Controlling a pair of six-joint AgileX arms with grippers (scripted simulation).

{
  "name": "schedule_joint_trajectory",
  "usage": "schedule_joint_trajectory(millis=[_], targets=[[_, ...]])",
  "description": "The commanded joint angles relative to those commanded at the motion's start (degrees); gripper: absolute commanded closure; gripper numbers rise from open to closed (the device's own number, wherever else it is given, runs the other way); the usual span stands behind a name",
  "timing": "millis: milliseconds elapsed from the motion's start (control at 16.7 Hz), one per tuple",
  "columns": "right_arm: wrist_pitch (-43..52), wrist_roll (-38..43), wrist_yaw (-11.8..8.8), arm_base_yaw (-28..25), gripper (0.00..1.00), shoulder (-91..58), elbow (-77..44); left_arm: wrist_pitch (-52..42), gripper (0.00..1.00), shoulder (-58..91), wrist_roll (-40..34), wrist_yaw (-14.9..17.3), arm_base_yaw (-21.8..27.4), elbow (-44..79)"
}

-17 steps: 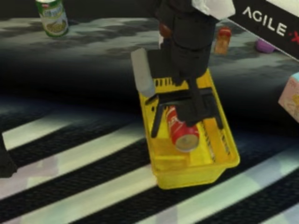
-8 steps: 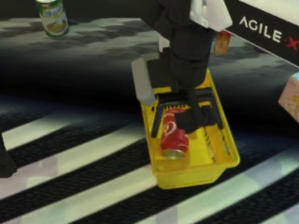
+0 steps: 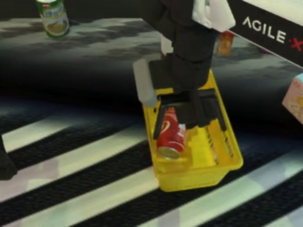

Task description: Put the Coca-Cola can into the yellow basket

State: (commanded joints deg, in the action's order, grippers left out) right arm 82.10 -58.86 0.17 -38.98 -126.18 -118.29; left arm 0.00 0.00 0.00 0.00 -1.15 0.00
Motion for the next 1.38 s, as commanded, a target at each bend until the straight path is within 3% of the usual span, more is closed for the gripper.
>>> schedule_joint_trajectory(millis=[420, 1380], targets=[[0.0, 0.0, 0.0, 0.0, 0.98, 0.0, 0.0, 0.0, 0.0, 0.0, 0.0, 0.0, 0.0, 0.0], [0.0, 0.0, 0.0, 0.0, 1.0, 0.0, 0.0, 0.0, 0.0, 0.0, 0.0, 0.0, 0.0, 0.0]])
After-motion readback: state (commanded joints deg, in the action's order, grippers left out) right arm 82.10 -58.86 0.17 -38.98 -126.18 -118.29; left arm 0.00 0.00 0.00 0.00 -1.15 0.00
